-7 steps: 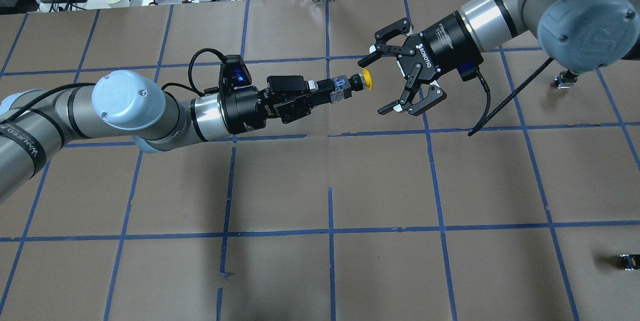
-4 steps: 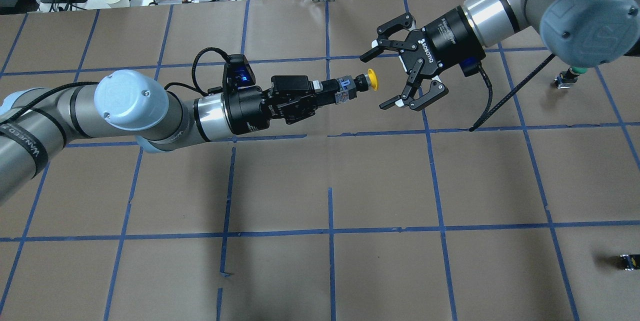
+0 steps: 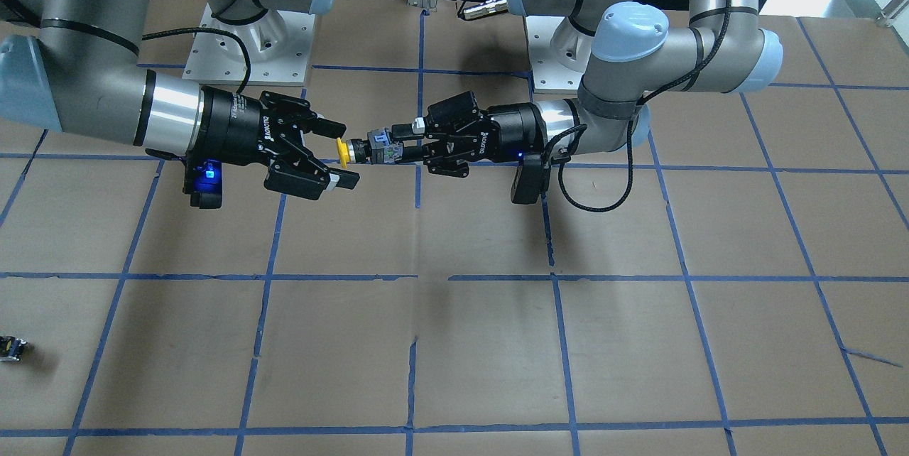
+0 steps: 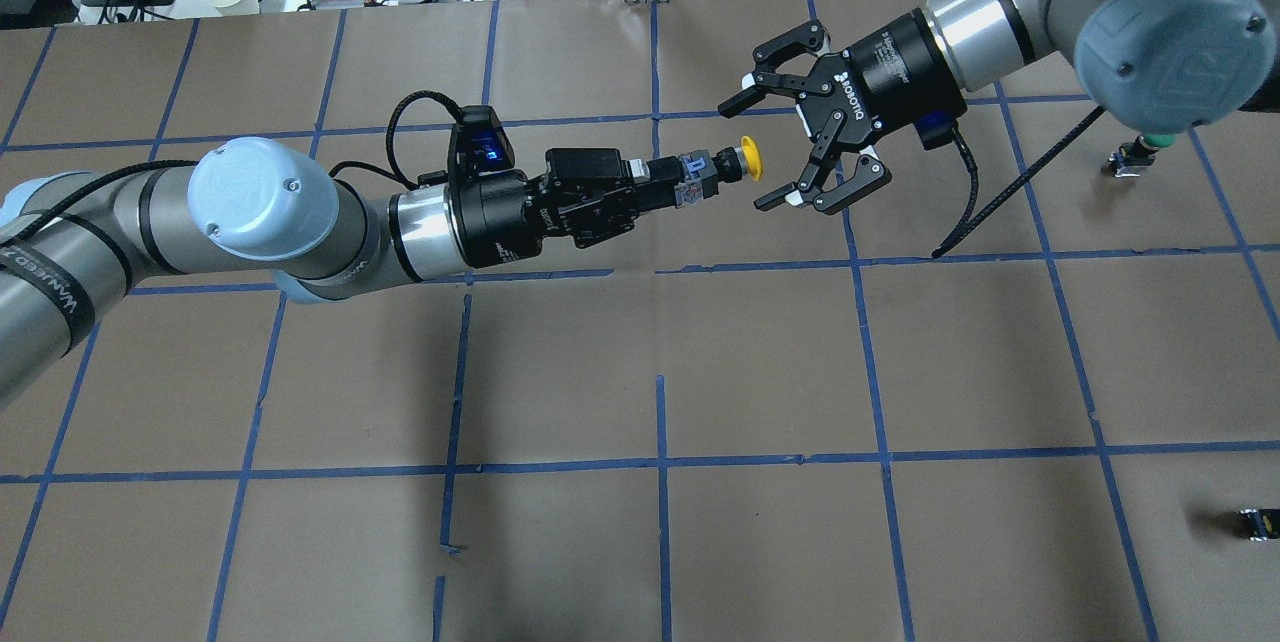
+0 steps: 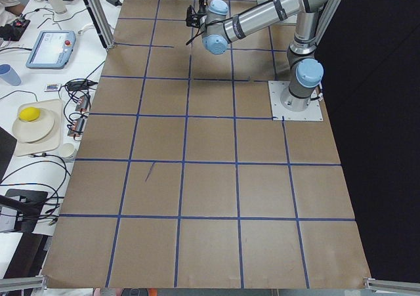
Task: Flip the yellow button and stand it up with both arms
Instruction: 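Close the right gripper on the yellow button's base held by the left gripper, then open the left gripper and pull it back while the right gripper holds the button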
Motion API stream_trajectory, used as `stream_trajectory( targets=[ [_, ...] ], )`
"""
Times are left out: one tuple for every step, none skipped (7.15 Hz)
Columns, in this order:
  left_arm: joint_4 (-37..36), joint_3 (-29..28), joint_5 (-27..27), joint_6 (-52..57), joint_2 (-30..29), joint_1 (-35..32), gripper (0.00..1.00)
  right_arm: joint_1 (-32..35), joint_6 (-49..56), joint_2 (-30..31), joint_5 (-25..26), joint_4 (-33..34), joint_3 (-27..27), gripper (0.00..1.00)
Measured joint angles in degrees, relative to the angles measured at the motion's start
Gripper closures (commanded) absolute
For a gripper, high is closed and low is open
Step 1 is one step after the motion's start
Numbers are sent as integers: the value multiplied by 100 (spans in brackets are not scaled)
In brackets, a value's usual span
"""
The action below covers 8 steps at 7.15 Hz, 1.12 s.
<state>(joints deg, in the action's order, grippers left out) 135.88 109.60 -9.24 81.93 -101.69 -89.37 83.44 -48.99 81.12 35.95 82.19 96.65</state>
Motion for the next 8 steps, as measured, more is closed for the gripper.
stream_trajectory(
  targets=[
    [0,0,1,-8,15,-1,98,-1,-9,3,-4,2,1,24],
    [0,0,1,-35,35,-1,98,-3,-12,2,-10,10,2,41],
    [0,0,1,-67,48,-2,98,-6,-12,1,-17,14,5,54],
    [0,-1,1,-81,56,-2,98,-12,-6,2,-20,14,8,63],
    [0,0,1,-86,59,-2,96,-19,-1,5,-20,12,10,72],
    [0,-1,1,-88,61,-2,94,-23,4,7,-20,13,11,78],
    [0,-1,1,-89,61,-3,65,-29,9,8,-19,15,12,78],
    [-2,-1,1,-89,62,-3,1,-34,11,8,-18,16,12,79]
  ],
)
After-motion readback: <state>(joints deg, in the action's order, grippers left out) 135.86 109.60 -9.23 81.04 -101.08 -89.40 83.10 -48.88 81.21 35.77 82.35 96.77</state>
